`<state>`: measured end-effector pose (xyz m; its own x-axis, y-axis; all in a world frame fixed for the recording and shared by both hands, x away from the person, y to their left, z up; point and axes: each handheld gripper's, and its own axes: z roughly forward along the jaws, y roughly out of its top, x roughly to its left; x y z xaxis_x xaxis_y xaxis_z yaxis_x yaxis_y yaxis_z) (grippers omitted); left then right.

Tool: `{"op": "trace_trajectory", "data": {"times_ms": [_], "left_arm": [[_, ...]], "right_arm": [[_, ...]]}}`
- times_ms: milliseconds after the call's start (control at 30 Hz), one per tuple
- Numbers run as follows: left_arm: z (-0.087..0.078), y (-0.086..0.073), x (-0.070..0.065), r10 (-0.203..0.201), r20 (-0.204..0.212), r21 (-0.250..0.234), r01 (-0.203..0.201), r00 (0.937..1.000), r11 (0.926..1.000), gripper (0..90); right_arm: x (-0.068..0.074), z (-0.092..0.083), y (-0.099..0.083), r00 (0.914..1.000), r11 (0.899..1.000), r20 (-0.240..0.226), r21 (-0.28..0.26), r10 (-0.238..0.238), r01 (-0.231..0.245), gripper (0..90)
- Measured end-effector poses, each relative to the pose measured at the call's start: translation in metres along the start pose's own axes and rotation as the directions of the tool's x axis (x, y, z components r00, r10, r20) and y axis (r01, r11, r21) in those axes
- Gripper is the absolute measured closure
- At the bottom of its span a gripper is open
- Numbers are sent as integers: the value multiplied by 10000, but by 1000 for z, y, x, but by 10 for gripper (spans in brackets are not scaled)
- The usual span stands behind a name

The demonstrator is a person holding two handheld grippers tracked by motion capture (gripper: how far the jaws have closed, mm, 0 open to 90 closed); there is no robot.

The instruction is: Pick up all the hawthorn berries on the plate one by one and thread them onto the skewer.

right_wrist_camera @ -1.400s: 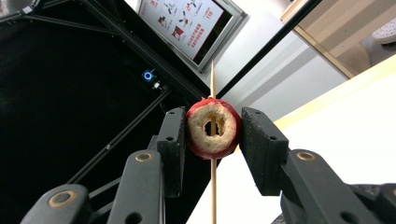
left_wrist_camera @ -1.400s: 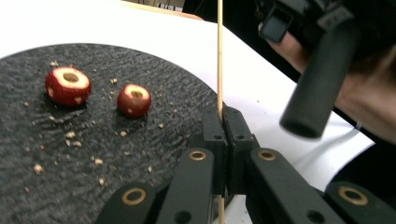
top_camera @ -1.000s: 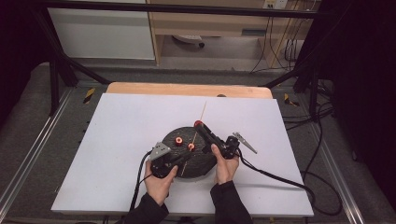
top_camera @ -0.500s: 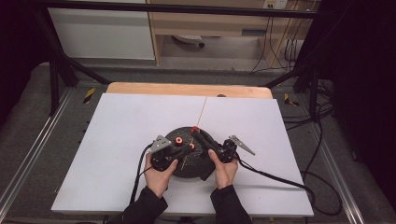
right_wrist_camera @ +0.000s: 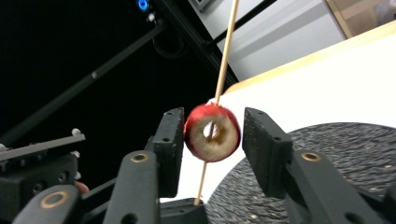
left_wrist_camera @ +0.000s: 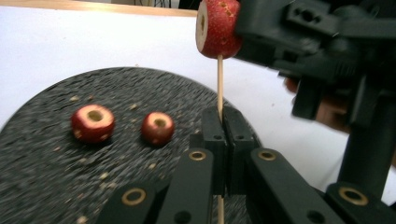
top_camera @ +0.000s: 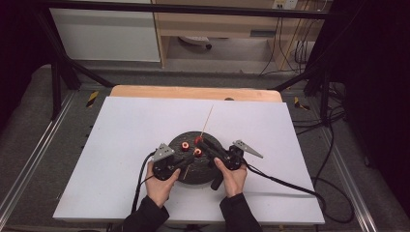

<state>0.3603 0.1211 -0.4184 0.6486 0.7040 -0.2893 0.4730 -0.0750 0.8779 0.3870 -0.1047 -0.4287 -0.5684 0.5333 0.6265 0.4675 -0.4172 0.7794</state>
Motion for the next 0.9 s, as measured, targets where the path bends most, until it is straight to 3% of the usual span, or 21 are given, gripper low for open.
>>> {"op": "trace_trajectory", "data": {"times_ms": [100, 233, 300, 533, 633, 667, 767, 833, 900], "left_arm": [[-7, -2, 5, 154, -70, 162, -153, 9999, 9998, 886], [-20, -6, 11, 633, -251, 476, -621, 9977, 9969, 886], [-28, -7, 14, 873, -336, 623, -851, 9956, 9944, 886], [-56, -13, 25, 1556, -567, 1283, -1473, 9862, 9807, 886], [-66, -18, 30, 1784, -690, 1540, -1662, 9815, 9740, 885], [-69, -19, 32, 1830, -696, 1632, -1698, 9806, 9719, 886], [-79, -25, 38, 1975, -869, 1802, -1796, 9764, 9671, 885], [-85, -28, 42, 1928, -954, 1787, -1737, 9766, 9684, 885], [-89, -30, 44, 1979, -1008, 1832, -1773, 9750, 9669, 885]], "right_arm": [[1, -2, 5, 9995, 9980, -21, 546, -329, 330, 510], [0, -6, 11, 9962, 9861, -32, 1420, -872, 868, 408], [-1, -8, 13, 9930, 9749, 19, 1905, -1182, 1157, 363], [-5, -13, 19, 9712, 9151, 192, 3399, -2375, 2170, 268], [-9, -12, 21, 9542, 8741, 229, 4083, -2982, 2633, 228], [-10, -12, 22, 9436, 8553, 264, 4314, -3299, 2870, 216], [-13, -10, 24, 9275, 8099, 280, 4977, -3727, 3104, 180], [-14, -8, 25, 9130, 7770, 234, 5343, -4074, 3330, 172], [-14, -5, 26, 9041, 7501, 166, 5649, -4270, 3439, 175]]}}
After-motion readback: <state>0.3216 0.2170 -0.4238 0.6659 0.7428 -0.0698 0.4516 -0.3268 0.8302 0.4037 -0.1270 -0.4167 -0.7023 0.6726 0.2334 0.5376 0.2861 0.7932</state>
